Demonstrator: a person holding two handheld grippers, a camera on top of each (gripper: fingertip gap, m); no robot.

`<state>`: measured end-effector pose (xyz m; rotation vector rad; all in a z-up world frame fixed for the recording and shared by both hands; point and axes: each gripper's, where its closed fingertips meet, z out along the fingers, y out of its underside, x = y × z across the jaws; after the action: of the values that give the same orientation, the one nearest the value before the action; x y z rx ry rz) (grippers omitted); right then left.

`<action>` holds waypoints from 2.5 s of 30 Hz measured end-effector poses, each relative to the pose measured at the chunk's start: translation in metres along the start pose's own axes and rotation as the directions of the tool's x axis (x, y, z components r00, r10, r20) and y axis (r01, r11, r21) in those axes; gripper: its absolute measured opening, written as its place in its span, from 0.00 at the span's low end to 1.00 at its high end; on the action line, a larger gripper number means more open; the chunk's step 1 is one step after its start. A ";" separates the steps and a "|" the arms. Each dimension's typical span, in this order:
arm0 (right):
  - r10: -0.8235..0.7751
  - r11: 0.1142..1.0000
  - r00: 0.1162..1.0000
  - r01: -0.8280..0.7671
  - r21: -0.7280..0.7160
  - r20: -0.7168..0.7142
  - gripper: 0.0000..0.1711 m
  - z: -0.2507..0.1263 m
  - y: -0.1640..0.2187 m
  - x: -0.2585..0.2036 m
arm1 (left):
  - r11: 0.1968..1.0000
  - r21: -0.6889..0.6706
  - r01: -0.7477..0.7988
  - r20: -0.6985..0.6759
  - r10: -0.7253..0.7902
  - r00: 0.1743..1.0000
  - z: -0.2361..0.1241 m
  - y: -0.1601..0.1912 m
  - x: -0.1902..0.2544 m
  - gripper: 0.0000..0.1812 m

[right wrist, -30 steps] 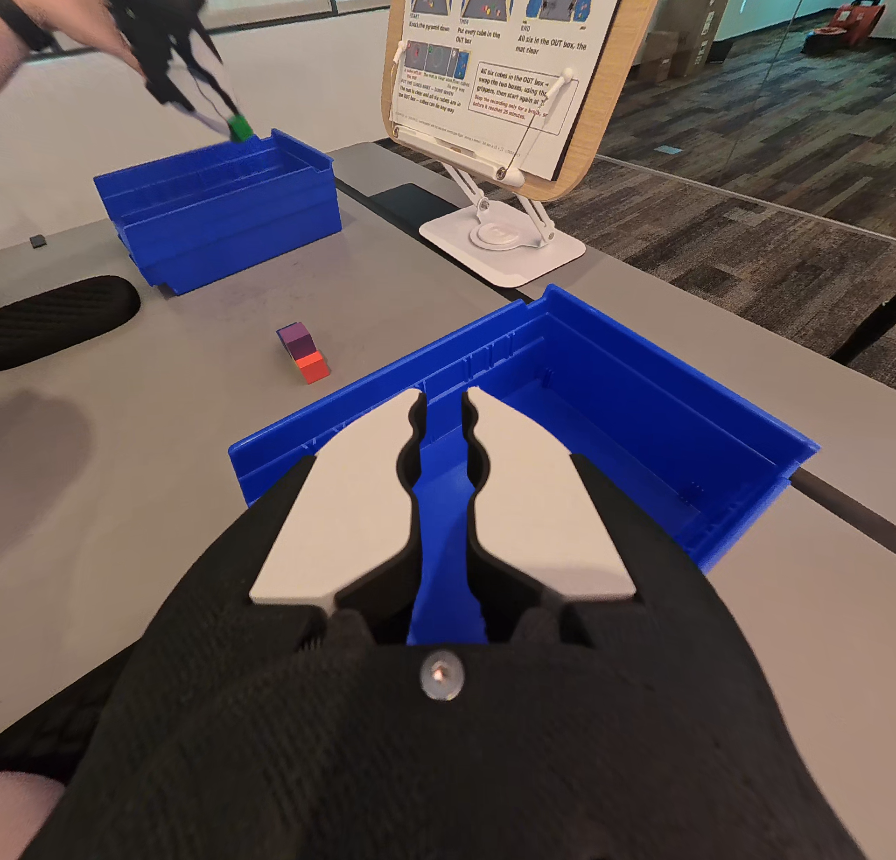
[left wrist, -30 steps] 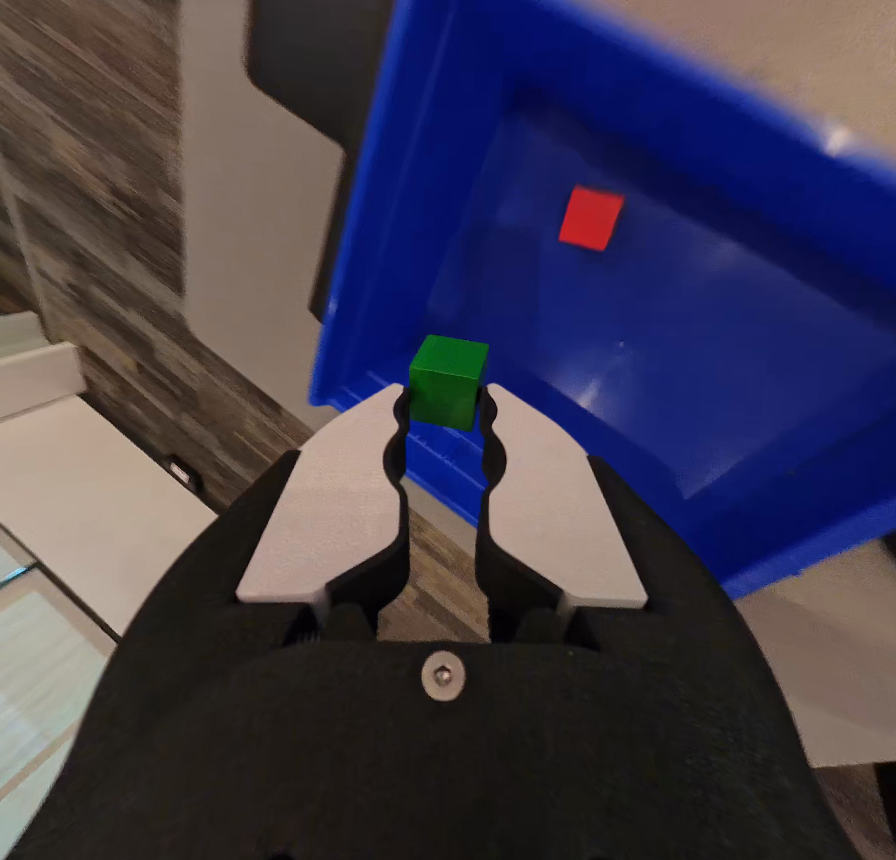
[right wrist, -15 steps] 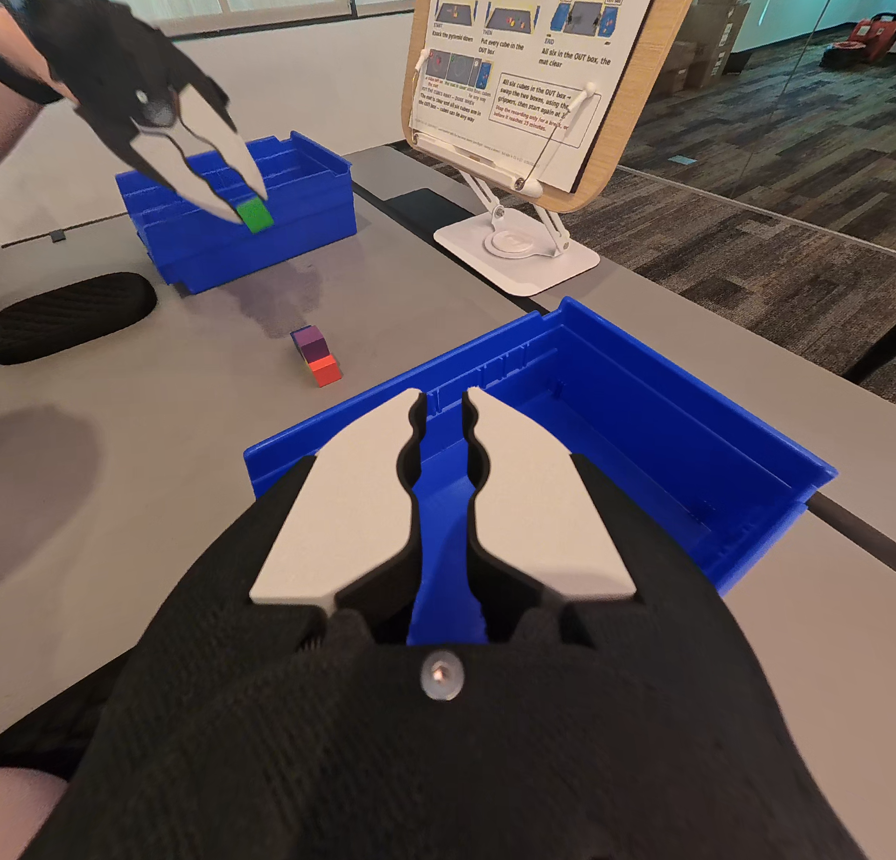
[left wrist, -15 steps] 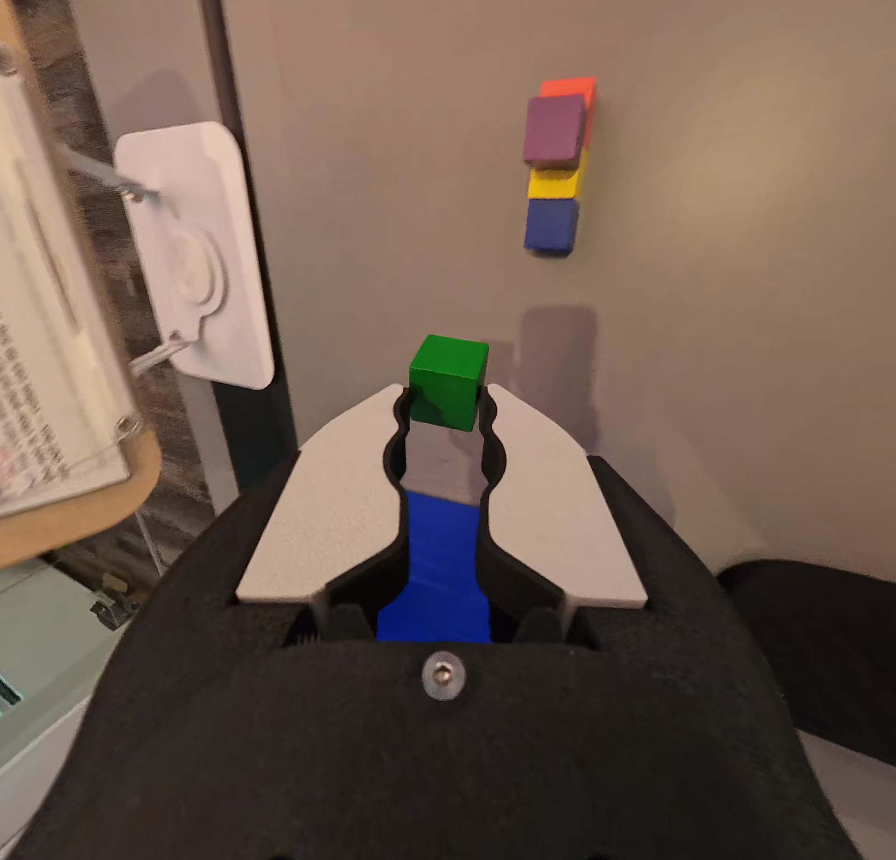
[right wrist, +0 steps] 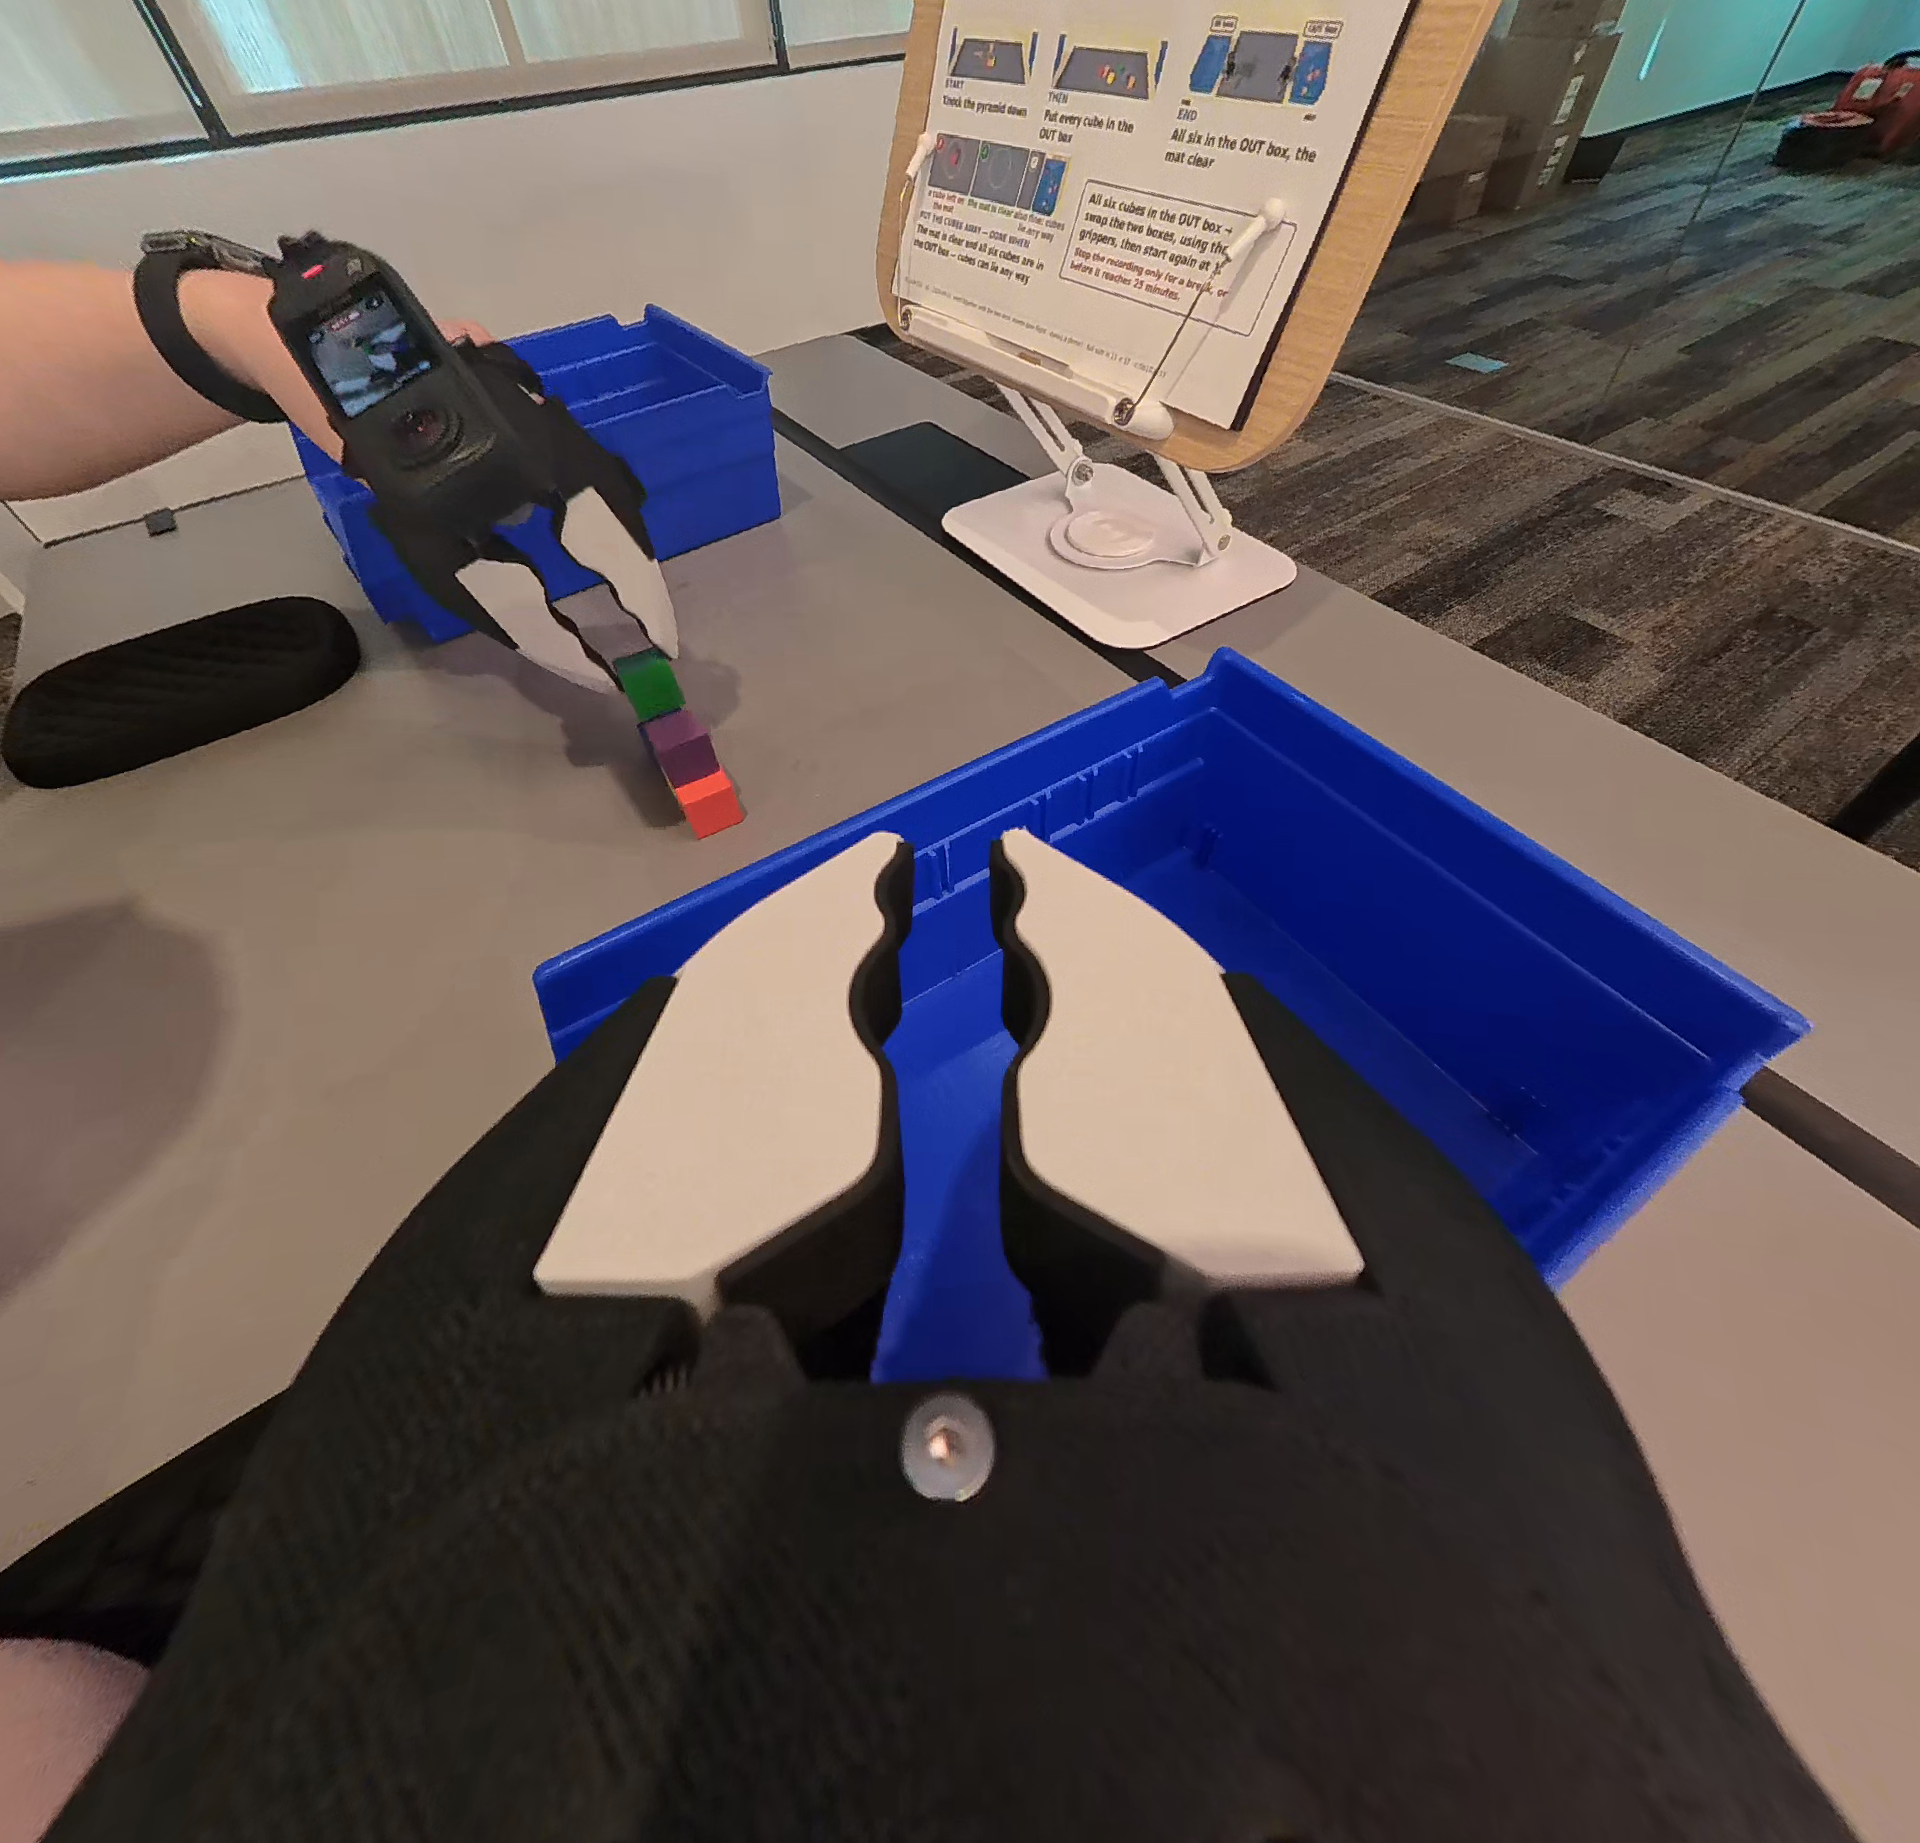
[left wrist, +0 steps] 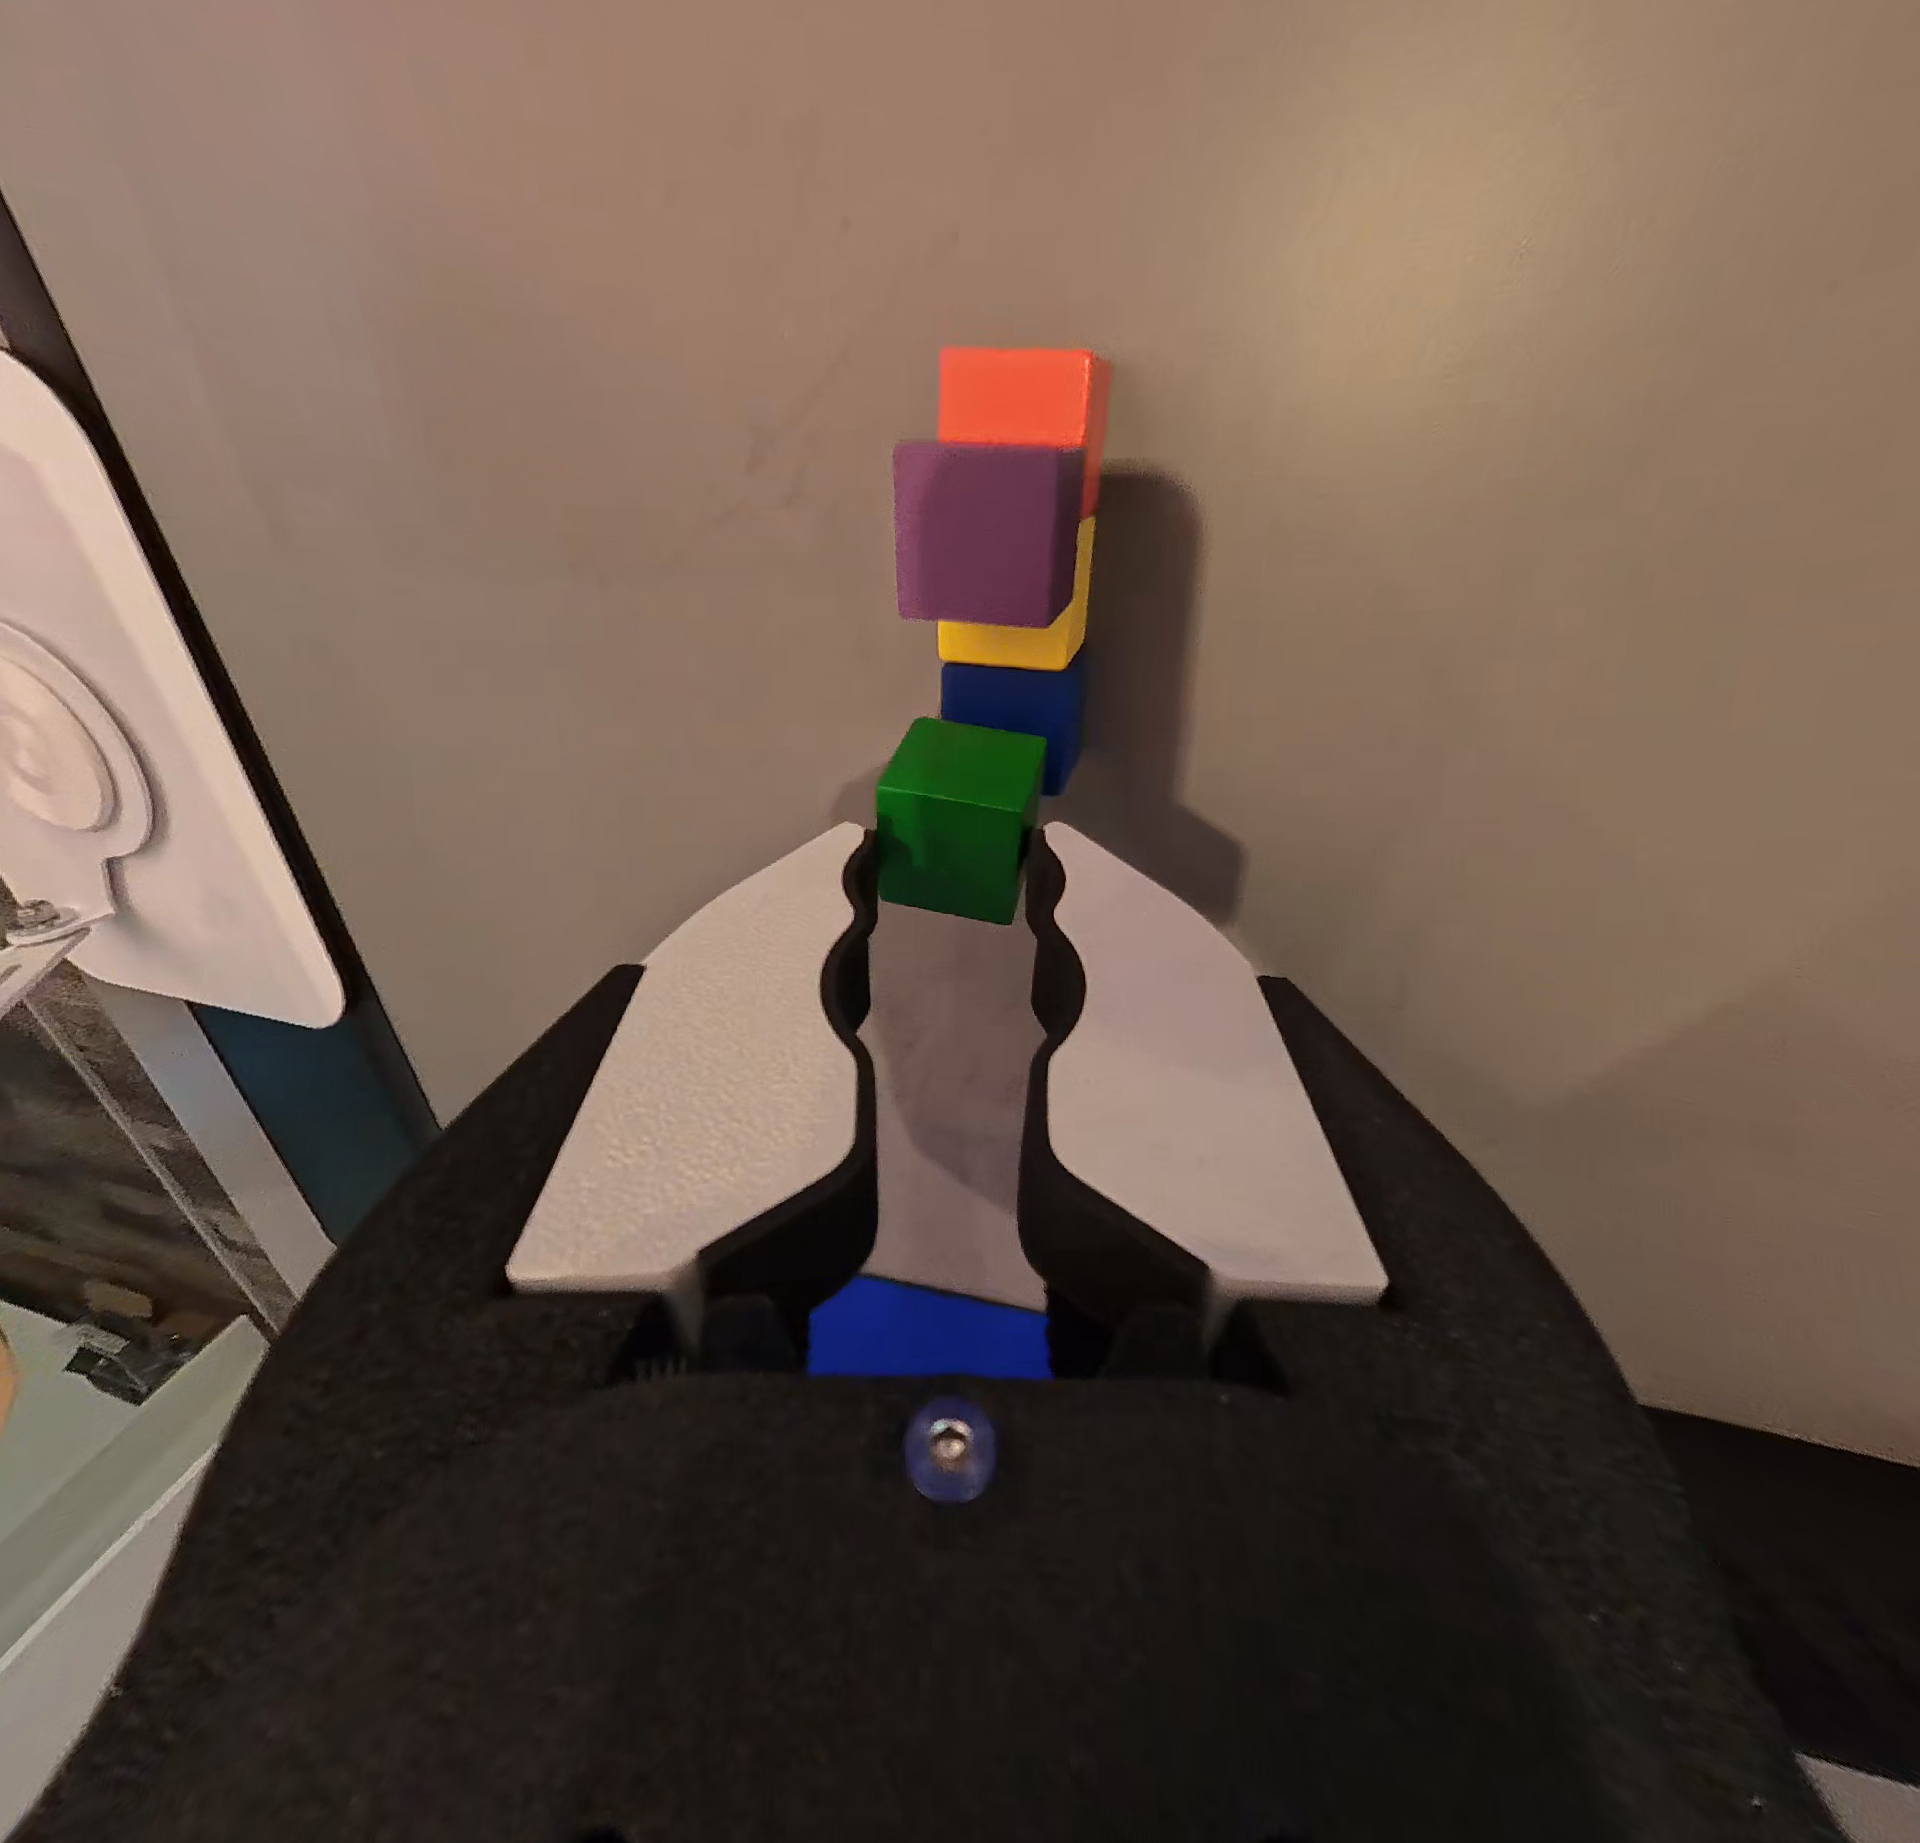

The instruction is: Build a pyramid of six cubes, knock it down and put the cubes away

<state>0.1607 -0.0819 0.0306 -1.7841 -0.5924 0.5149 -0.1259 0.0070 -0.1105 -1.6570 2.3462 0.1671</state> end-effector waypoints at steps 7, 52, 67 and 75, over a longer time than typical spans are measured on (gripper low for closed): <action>0.001 1.000 1.000 -0.001 0.011 -0.001 0.08 -0.002 -0.001 0.001 | 1.000 -0.013 -0.013 -0.007 0.013 1.000 0.002 -0.009 0.002 0.15; 0.019 1.000 1.000 -0.019 0.013 0.014 0.09 -0.005 0.003 0.001 | 0.999 0.002 0.051 0.099 -0.051 0.994 -0.041 0.004 -0.026 0.19; -0.034 0.998 0.997 0.030 0.063 0.070 0.09 0.000 -0.018 -0.017 | 0.815 0.163 0.556 0.001 -0.563 0.826 -0.058 0.243 -0.073 0.20; -0.015 0.995 0.997 0.007 0.098 0.081 0.09 -0.004 -0.020 -0.018 | 0.859 0.110 0.499 -0.065 -0.495 0.867 0.022 0.251 -0.073 0.24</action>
<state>0.1462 -0.0917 0.0519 -1.6731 -0.6232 0.6017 -0.3353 0.1644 -0.1257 -2.1434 1.8194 -0.1088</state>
